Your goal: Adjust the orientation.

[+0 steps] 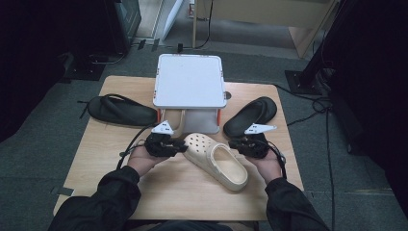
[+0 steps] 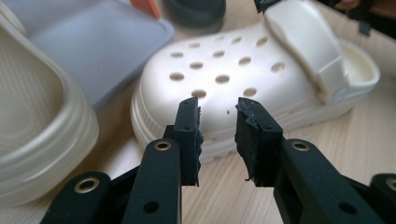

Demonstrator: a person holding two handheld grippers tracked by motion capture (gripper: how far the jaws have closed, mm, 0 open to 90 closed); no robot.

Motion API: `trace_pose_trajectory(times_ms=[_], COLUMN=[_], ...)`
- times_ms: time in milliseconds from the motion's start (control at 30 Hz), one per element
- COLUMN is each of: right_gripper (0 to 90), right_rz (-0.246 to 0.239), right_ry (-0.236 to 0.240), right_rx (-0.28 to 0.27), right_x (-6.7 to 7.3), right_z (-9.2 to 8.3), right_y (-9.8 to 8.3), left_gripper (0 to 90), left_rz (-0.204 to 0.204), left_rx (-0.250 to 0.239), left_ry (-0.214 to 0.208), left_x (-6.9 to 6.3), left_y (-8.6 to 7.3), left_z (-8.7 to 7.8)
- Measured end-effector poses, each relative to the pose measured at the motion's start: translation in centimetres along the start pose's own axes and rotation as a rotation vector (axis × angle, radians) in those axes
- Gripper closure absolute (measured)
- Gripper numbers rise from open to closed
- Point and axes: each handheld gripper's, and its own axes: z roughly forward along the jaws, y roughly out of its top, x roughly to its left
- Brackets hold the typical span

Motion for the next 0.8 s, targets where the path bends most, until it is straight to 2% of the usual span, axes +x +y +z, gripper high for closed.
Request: trace_pose_trajectory(times_ms=[100,200,267,367,567,633,700,733,800], right_gripper=[75.9,76.3,76.2,77.0,76.8,75.7,74.9,74.4,73.6], right_rz=[-0.039,-0.022,-0.016,-0.011,-0.067,-0.088,-0.106,-0.1,-0.051], right_ry=[-0.007,-0.003,0.007,0.032,0.058,0.067,0.062,0.063,0.096], right_rx=[0.029,0.044,0.053,0.079,0.125,0.13,0.121,0.11,0.054], right_x=[0.2,0.2,0.2,0.6,2.3,3.0,3.5,3.6,3.9], right_z=[0.3,0.4,0.4,0.7,0.9,0.9,0.9,0.9,1.0], right_y=[-0.1,-0.2,-0.3,-0.5,-0.8,-0.9,-1.0,-1.0,-0.8], left_gripper=[70.5,70.5,70.4,70.6,69.3,68.5,68.6,68.5,67.9], left_rz=[-0.007,0.002,0.031,0.011,0.013,0.006,-0.007,-0.003,-0.007], left_rx=[0.015,0.037,0.058,0.052,0.078,0.071,0.065,0.07,0.073], left_ry=[-0.001,0.001,0.018,0.019,0.033,0.026,0.021,0.021,0.021], left_x=[0.1,0.1,0.1,0.4,0.8,1.1,1.4,1.7,1.8], left_y=[-0.2,-0.3,-0.4,-0.3,-0.1,0.1,0.3,0.4,0.7], left_z=[0.6,1.1,1.6,1.7,2.3,2.5,2.6,2.7,2.7])
